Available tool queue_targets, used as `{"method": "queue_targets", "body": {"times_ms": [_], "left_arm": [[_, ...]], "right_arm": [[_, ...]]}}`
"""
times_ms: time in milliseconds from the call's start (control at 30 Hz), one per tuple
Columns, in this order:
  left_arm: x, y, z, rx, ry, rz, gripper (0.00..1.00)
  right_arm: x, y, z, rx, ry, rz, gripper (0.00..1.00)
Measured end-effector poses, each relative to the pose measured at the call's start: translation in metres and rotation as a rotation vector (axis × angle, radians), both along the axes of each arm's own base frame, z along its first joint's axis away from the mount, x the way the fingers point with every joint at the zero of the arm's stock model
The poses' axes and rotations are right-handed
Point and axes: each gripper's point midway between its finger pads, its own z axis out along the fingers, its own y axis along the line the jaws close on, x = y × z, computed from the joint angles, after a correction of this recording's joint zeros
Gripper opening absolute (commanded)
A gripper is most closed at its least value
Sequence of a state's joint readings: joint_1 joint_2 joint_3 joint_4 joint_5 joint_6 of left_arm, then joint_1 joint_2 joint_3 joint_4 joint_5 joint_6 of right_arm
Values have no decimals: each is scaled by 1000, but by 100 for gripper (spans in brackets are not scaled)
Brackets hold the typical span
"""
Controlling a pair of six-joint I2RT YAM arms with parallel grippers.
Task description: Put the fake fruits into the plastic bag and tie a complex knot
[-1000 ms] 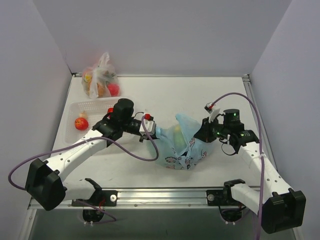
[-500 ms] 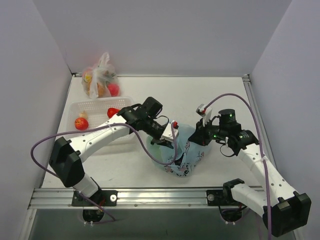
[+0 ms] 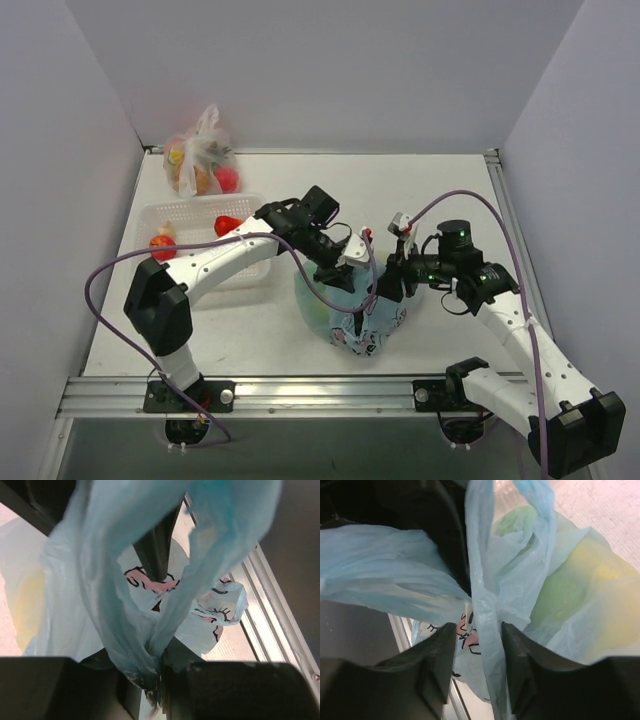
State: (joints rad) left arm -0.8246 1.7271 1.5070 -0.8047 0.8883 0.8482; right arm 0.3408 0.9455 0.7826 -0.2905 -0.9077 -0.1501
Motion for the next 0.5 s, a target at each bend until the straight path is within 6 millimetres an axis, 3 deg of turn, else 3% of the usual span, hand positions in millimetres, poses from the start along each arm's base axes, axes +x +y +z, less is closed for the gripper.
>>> {"method": "queue_targets", "body": {"times_ms": [33,100,267,500], "left_arm": [[1,-1,1,0,5,4,31],[2,-2,2,0,10,9,41],[4,1,3,8,42,38,55],[-7,21,24,-14,37,73,59]], "right_arm": [[0,1,0,3,-4,6,16],[0,3,0,6,-17,16,0],[3,4,-1,5,-25,2,0],[3,2,-8,-1,-9,-10,0]]}}
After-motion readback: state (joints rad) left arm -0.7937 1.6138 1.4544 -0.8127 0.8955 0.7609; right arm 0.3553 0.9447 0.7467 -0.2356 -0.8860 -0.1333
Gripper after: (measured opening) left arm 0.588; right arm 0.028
